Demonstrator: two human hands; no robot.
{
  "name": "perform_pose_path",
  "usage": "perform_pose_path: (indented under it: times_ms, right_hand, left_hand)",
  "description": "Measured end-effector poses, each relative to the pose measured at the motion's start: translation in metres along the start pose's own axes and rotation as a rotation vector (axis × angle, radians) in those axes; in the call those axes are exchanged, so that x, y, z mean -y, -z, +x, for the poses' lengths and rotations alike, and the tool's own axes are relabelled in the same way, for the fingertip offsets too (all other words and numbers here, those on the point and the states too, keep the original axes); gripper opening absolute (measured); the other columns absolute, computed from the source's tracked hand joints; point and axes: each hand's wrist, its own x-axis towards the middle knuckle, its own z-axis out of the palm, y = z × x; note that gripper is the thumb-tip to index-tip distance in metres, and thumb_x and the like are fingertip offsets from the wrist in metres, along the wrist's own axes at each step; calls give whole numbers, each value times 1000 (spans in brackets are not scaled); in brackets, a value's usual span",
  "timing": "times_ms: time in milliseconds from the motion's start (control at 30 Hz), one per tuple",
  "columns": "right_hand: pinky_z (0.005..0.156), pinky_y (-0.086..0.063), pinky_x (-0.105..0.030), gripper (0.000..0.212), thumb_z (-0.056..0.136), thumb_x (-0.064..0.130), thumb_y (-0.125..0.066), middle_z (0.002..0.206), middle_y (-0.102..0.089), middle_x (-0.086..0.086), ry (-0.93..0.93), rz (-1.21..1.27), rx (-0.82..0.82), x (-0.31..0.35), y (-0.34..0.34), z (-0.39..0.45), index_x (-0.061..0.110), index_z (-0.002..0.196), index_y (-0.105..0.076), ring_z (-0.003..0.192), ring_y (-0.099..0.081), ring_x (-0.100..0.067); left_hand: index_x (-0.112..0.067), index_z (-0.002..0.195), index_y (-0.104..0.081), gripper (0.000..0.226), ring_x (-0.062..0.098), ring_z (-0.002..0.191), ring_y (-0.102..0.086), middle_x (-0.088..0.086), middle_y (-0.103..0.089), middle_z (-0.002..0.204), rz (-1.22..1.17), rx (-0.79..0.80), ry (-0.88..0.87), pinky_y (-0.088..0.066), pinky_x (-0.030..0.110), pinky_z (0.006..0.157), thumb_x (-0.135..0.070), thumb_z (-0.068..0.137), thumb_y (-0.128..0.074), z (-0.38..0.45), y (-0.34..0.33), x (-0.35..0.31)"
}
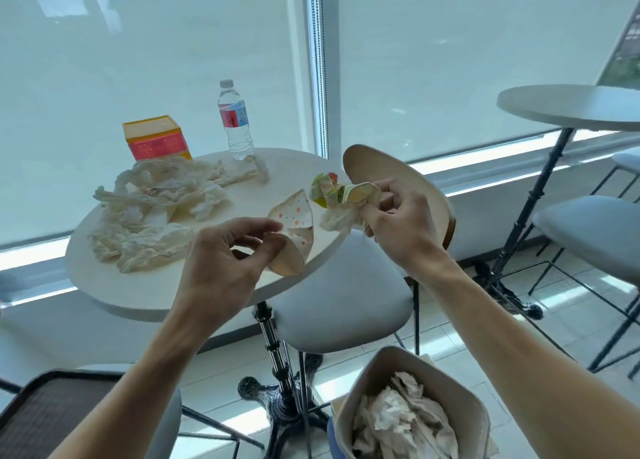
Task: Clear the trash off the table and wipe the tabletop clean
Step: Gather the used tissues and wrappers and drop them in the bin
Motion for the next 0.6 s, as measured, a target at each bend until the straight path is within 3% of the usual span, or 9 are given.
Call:
perform_pose_path:
  times_ms: [233,367,500,600]
  right_hand:
    - [65,-56,-42,11,85,22,-70,68,-63,-3,-87,-32,22,-40,52,-46,30,91,-65,63,-61,-18]
    - [60,-51,-43,9,85,24,-70,65,-61,-1,-164,-65,64,-73,70,-76,28,92,-67,58,-56,-16]
    - [62,-53,-45,11,84,18,-69,67,-60,-5,-281,-114,103,-112,78,-109,28,88,-67,59,-56,-18]
    - [59,-53,-38,12,86,17,-71,70,-63,-9,-346,-160,156,-134,78,-130,27,90,-68,57,-57,-13]
  left_hand:
    - [-38,87,-72,21,10,74,-67,-10,-73,78,-31,44,-18,-57,28,62,-19,80,-77,-21,-29,-20]
    - [-36,88,-73,19,4,70,-64,-17,-72,80,-63,100,4,-58,29,66,-19,79,-77,-34,-48,-24]
    - [-40,86,-72,22,0,70,-61,-22,-71,78,-68,167,22,-52,22,60,-20,79,-77,-52,-66,-21]
    - [-41,84,-72,22,3,71,-62,-25,-70,76,-59,211,49,-51,23,62,-20,78,-78,-63,-80,-18]
